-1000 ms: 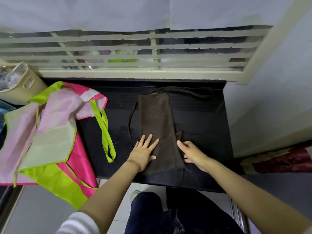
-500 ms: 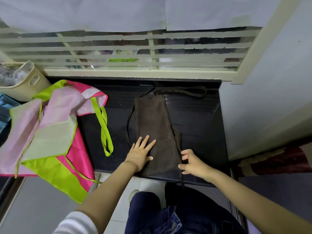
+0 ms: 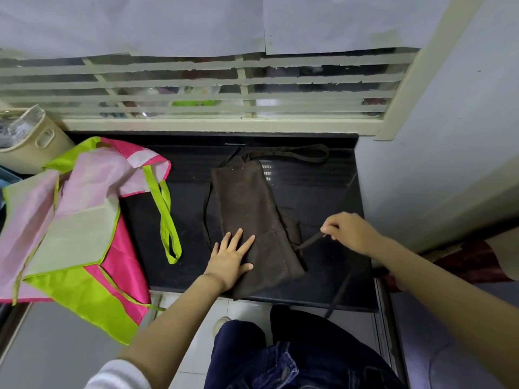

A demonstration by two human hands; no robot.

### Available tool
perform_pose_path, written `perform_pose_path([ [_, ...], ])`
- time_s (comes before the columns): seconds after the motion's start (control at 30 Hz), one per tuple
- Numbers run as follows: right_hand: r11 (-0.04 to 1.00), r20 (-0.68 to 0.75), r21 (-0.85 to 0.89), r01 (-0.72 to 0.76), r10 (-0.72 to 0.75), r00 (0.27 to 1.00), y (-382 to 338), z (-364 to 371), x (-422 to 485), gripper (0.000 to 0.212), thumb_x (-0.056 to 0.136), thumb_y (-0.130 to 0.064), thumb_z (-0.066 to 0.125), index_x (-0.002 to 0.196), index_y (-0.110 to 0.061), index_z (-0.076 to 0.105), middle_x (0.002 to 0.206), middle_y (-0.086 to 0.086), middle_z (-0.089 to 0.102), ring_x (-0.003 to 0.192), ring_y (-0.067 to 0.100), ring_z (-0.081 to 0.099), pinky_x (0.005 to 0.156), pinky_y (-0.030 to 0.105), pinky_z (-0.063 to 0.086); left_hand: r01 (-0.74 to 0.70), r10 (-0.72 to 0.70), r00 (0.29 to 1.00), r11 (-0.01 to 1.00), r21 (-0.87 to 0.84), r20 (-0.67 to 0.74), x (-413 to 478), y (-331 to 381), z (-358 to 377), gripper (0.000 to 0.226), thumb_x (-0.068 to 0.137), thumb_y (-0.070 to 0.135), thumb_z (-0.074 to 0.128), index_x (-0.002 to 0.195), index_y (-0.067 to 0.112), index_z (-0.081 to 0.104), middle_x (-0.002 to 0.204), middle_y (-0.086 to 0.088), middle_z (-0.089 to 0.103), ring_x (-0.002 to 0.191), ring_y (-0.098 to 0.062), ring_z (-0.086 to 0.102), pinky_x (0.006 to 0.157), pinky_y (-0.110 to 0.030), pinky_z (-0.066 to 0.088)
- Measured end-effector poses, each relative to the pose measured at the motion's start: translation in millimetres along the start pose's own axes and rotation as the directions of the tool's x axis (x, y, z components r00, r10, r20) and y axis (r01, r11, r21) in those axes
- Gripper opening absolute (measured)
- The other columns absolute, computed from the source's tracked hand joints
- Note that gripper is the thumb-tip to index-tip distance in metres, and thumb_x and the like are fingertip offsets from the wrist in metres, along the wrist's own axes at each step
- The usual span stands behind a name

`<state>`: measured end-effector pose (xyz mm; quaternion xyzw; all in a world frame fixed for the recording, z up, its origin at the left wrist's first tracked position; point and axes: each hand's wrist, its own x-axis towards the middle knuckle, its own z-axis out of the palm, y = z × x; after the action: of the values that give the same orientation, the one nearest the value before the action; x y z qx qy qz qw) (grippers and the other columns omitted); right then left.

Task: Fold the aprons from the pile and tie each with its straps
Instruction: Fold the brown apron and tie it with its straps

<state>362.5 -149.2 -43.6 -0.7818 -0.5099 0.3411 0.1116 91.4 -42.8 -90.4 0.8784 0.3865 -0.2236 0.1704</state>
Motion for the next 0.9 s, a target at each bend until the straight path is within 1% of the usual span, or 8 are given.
perform_pose_path([
  [0.2,0.982,-0.179,-0.182,-0.052,0.019,0.984,14.1,-16.7,17.7,0.028,0.092,-0.037,0.056,0.089,-0.011,0.065,0.086,0.005,0.068,0.081,0.023,0.062,0.076,0.036,0.049,-0.016,0.017,1.0,1.0,0.024,-0.01,-3.0,1.0,2.0,0.069,0.098,0.044,0.039,0.15,0.033,-0.005,0.159,-0.001,-0.011,0.146,-0.027,-0.006,0.118,-0.043,0.004],
  [0.3,0.926,-0.203,-0.362,-0.103,0.029,0.979,20.9,-19.0,18.5,0.018,0.092,-0.027,0.057,0.103,-0.013,0.062,0.106,0.007,0.062,0.099,0.025,0.055,0.086,0.035,0.043,-0.024,0.025,0.999,0.999,0.037,-0.03,-4.2,1.3,5.8,0.068,0.098,0.045,0.037,0.15,0.033,-0.006,0.159,-0.001,-0.011,0.146,-0.027,-0.006,0.117,-0.042,0.004],
  [0.37,0.919,-0.24,-0.393,-0.023,-0.078,0.968,13.0,-3.9,15.9,0.031,0.088,-0.011,0.057,0.119,-0.012,0.057,0.12,0.009,0.055,0.11,0.028,0.051,0.093,0.037,0.041,-0.02,0.021,0.999,0.999,0.048,-0.033,-4.3,1.5,7.4,0.068,0.098,0.045,0.037,0.15,0.032,-0.006,0.159,-0.002,-0.011,0.146,-0.028,-0.006,0.117,-0.042,0.004],
  [0.47,0.926,-0.083,-0.228,0.302,-0.328,0.941,-26.1,33.0,6.4,0.043,0.089,-0.005,0.053,0.131,-0.013,0.051,0.138,0.007,0.048,0.129,0.026,0.043,0.108,0.033,0.032,-0.019,0.022,0.999,0.998,0.062,-0.039,-3.5,2.1,7.9,0.068,0.098,0.046,0.037,0.15,0.033,-0.005,0.159,-0.002,-0.01,0.146,-0.027,-0.006,0.117,-0.042,0.007],
  [0.57,0.787,0.202,-0.342,0.514,-0.473,0.858,-58.2,72.5,6.5,0.053,0.098,-0.018,0.046,0.148,-0.017,0.027,0.157,-0.001,0.017,0.146,0.016,0.008,0.117,0.027,0.005,-0.042,0.047,0.997,0.997,0.062,-0.067,-4.4,0.1,7.5,0.066,0.098,0.047,0.035,0.15,0.033,-0.002,0.159,-0.003,-0.009,0.146,-0.026,-0.003,0.117,-0.043,0.009],
  [0.73,0.805,0.356,-0.378,0.457,-0.329,0.874,-58.2,84.0,21.8,0.065,0.098,-0.023,0.046,0.152,-0.02,0.01,0.159,-0.003,-0.002,0.146,0.018,-0.005,0.117,0.029,-0.001,-0.049,0.051,0.986,0.999,0.017,-0.157,-22.0,-18.2,10.4,0.073,0.086,0.058,-0.003,0.149,0.028,0.018,0.148,-0.008,0.027,0.134,-0.025,0.033,0.106,-0.038,0.033],
  [0.8,0.815,0.369,-0.35,0.461,-0.332,0.868,-57.1,82.9,24.2,0.066,0.098,-0.024,0.048,0.152,-0.021,0.01,0.159,-0.004,-0.002,0.146,0.017,-0.004,0.117,0.028,0.0,-0.047,0.06,0.979,0.996,0.071,-0.195,-30.3,-33.9,15.2,0.06,0.096,0.052,0.004,0.143,0.025,0.031,0.125,-0.005,0.049,0.107,-0.021,0.056,0.086,-0.033,0.048],
  [0.9,0.824,0.368,-0.324,0.465,-0.343,0.864,-54.6,82.8,26.9,0.066,0.098,-0.024,0.048,0.151,-0.022,0.01,0.159,-0.006,-0.002,0.146,0.016,-0.005,0.117,0.028,0.0,-0.048,0.091,0.959,0.985,0.164,-0.27,-39.1,-59.9,22.4,0.046,0.092,0.037,0.037,0.135,0.023,0.041,0.1,0.0,0.056,0.079,-0.016,0.06,0.065,-0.028,0.048],
])
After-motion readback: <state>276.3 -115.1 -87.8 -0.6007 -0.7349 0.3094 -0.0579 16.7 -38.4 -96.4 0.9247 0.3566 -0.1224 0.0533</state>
